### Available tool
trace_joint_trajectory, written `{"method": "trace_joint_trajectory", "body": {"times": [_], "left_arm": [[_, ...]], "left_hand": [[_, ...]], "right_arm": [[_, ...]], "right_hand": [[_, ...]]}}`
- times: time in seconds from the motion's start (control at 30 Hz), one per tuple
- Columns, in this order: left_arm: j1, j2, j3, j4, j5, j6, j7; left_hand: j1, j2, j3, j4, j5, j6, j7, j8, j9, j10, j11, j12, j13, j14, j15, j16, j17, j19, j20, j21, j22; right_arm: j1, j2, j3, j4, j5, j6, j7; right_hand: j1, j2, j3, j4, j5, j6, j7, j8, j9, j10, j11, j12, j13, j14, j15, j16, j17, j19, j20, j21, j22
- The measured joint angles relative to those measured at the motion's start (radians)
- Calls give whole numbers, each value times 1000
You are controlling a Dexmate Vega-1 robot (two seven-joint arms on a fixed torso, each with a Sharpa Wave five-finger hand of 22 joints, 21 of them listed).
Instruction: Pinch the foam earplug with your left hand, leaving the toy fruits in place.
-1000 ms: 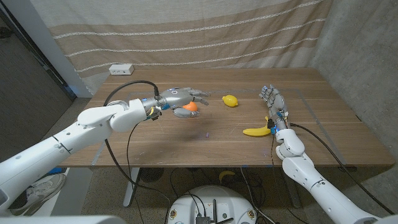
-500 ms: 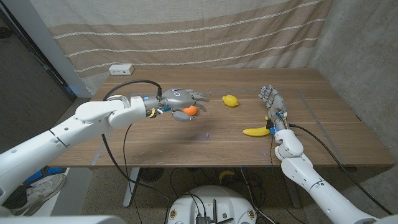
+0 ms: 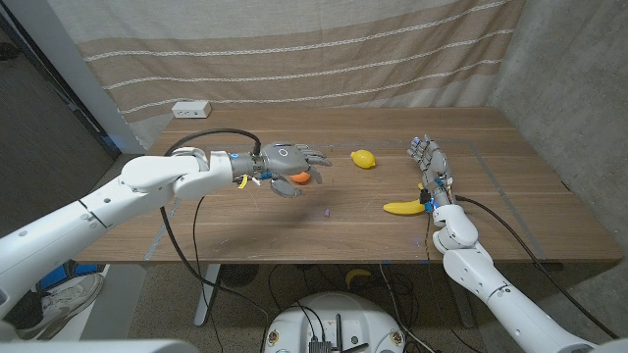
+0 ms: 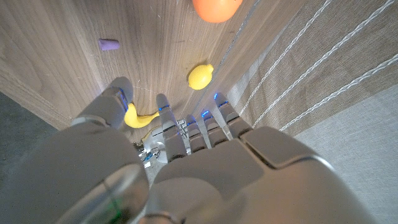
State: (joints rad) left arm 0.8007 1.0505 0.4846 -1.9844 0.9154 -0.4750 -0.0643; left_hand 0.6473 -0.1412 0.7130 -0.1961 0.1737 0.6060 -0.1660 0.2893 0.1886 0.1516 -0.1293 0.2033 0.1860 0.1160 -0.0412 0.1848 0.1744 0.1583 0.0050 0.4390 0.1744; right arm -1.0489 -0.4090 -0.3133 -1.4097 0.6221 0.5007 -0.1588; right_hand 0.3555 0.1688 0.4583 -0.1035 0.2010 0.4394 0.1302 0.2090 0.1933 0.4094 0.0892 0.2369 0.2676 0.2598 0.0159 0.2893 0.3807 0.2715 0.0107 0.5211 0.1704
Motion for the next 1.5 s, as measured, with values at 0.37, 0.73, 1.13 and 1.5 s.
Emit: {"method": "trace_joint_trajectory", "body": {"times": [0.37, 0.73, 1.13, 1.5], "left_arm": [[-24, -8, 28, 22, 61, -30, 30], [-54, -17, 60, 41, 93, -70, 23], [-84, -30, 94, 54, 139, -108, 23], [-118, -45, 128, 88, 195, -144, 67]], "left_hand": [[64, -11, -16, 8, 0, -34, -34, -12, 0, -8, -6, -8, 0, -23, 2, -4, 0, 12, 6, -20, 0], [103, -6, -32, 9, 0, 14, -43, 0, 5, -7, -6, -7, 0, -23, 2, -4, 0, 12, 6, -31, 0], [127, 2, -43, 12, 0, 47, -42, 8, 5, 2, -16, -2, 0, -23, 2, -4, -2, 23, 6, -40, 0], [145, 2, -50, 14, 0, 54, -46, 16, 5, 11, -17, -2, 0, -23, 2, -4, -2, 23, 6, -44, 0]], "right_arm": [[-4, 0, 3, 1, 3, 3, 1], [-10, -1, 5, 1, 5, 6, 1], [-20, -2, 8, 1, 11, 10, 3], [-25, -3, 10, 0, 13, 14, 6]], "right_hand": [[0, 0, 0, 0, 0, 4, -4, 2, 0, 4, 4, 1, 2, 5, 2, 7, 0, 0, 0, -4, 0], [-15, -2, 0, 0, 0, 11, 0, 2, 0, 7, 7, 4, 4, 5, 2, 7, 0, 0, 0, -11, 0], [-15, -2, 0, 0, 0, 18, 4, 2, 0, 12, 13, 4, 4, 5, 2, 7, 0, 0, 0, -15, 0], [-15, -2, 0, 0, 0, 23, -2, 2, 0, 12, 13, 4, 9, 5, 2, 7, 0, 7, 0, -22, 0]]}}
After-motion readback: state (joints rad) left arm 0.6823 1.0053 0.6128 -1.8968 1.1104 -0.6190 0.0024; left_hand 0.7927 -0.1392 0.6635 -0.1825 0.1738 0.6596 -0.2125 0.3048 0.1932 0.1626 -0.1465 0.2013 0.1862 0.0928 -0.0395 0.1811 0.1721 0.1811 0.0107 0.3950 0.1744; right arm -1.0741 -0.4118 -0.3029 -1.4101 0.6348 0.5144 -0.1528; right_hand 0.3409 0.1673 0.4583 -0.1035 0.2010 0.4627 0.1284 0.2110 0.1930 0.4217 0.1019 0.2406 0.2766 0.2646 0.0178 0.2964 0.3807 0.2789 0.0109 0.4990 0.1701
